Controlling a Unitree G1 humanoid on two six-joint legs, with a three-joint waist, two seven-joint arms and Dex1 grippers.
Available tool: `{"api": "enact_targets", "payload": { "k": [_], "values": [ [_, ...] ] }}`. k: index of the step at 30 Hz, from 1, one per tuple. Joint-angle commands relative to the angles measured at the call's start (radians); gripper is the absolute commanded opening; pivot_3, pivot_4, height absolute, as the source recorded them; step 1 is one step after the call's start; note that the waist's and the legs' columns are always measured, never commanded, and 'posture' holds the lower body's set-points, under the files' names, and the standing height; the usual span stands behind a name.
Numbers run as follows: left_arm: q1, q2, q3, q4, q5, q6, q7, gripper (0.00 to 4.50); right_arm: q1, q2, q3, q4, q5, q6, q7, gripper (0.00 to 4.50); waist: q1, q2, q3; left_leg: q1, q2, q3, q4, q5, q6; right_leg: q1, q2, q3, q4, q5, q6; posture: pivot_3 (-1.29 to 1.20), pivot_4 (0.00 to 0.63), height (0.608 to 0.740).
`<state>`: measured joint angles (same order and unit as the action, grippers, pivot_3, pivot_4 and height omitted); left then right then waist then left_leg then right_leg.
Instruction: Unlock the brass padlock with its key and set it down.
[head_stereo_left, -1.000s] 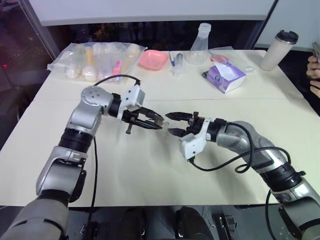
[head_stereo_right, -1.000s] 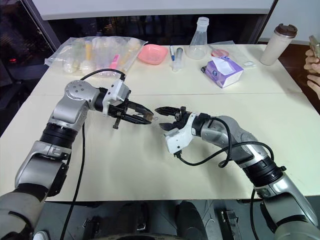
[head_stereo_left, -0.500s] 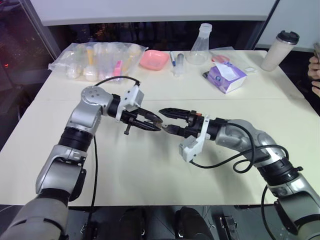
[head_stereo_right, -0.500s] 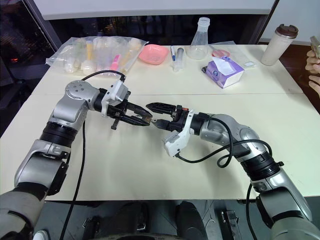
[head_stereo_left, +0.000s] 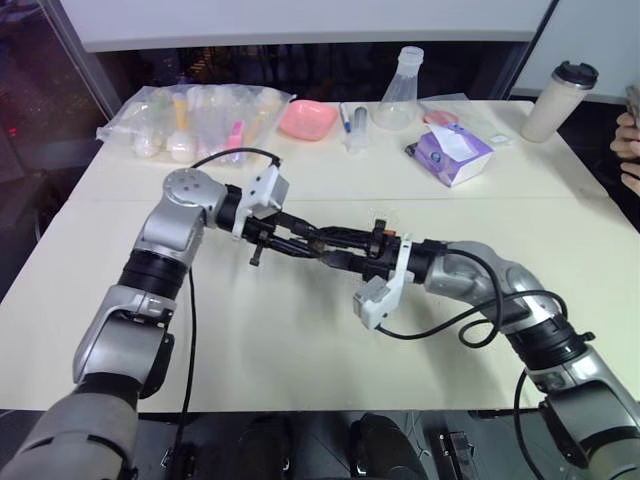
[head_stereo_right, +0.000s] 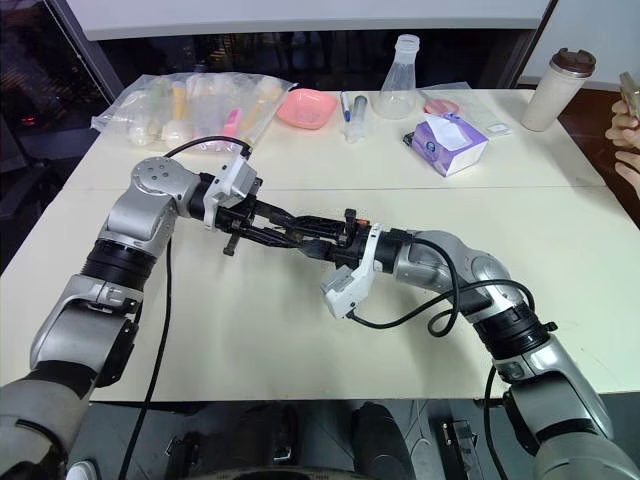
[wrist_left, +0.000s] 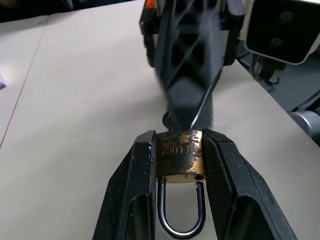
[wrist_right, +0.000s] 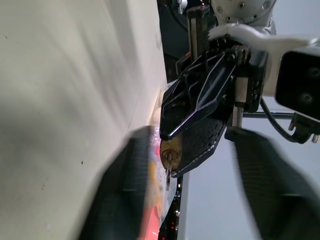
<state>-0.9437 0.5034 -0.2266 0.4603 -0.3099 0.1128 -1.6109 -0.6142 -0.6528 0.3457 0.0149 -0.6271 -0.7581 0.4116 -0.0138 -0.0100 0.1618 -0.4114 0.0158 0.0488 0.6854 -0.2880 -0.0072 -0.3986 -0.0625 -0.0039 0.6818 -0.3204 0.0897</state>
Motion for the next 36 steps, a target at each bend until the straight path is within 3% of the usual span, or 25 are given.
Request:
{"api": "enact_targets", "payload": {
  "k": [1,13,15,21,22,32,36],
  "values": [
    [-0.015,0.004,-0.004,-0.039,-0.032,0.027,-0.004,0.75,-0.030,0.008,-0.011,-0.009,0.009,-0.013,-0.008,0.12,-0.001,0.000,0.000,0.000,0.000,0.000,0.000,0.000,0.000,0.000,0.000,0.000,0.000,0.000,0.000,0.00,0.150,0.715],
    [-0.006,0.040,-0.042,-0.062,-0.034,0.060,-0.004,0.75,-0.035,0.013,-0.007,0.000,0.008,-0.018,-0.003,0.05,0.000,0.000,0.000,0.000,0.000,0.000,0.000,0.000,0.000,0.000,0.000,0.000,0.000,0.000,0.000,0.00,0.150,0.715],
    [-0.007,0.040,-0.037,-0.063,-0.034,0.080,-0.004,1.78,-0.036,0.012,-0.008,0.003,0.008,-0.017,-0.003,0.00,-0.001,0.000,0.000,0.000,0.000,0.000,0.000,0.000,0.000,0.000,0.000,0.000,0.000,0.000,0.000,0.00,0.150,0.715],
    [-0.005,0.056,0.003,-0.097,-0.071,0.157,-0.003,4.27,-0.035,0.010,-0.008,0.008,0.007,-0.017,-0.004,0.00,0.000,0.000,0.000,0.000,0.000,0.000,0.000,0.000,0.000,0.000,0.000,0.000,0.000,0.000,0.000,0.00,0.150,0.715],
    [-0.005,0.058,0.014,-0.102,-0.074,0.167,0.001,4.40,-0.035,0.010,-0.008,0.009,0.007,-0.017,-0.004,0.00,-0.001,0.000,0.000,0.000,0.000,0.000,0.000,0.000,0.000,0.000,0.000,0.000,0.000,0.000,0.000,0.00,0.150,0.715],
    [-0.014,0.110,0.121,-0.139,-0.104,0.270,0.074,4.40,-0.029,0.016,-0.008,0.012,0.012,-0.013,-0.007,0.00,-0.001,0.000,0.000,0.000,0.000,0.000,0.000,0.000,0.000,0.000,0.000,0.000,0.001,0.000,0.000,0.00,0.150,0.715],
    [0.025,0.127,0.132,-0.176,-0.109,0.291,0.086,3.15,-0.033,0.014,-0.006,0.020,0.012,-0.018,-0.005,0.00,-0.001,0.000,0.000,0.000,0.000,0.000,0.000,0.000,0.000,0.000,0.000,0.000,0.001,0.000,0.000,0.00,0.150,0.715]
  ]
}}
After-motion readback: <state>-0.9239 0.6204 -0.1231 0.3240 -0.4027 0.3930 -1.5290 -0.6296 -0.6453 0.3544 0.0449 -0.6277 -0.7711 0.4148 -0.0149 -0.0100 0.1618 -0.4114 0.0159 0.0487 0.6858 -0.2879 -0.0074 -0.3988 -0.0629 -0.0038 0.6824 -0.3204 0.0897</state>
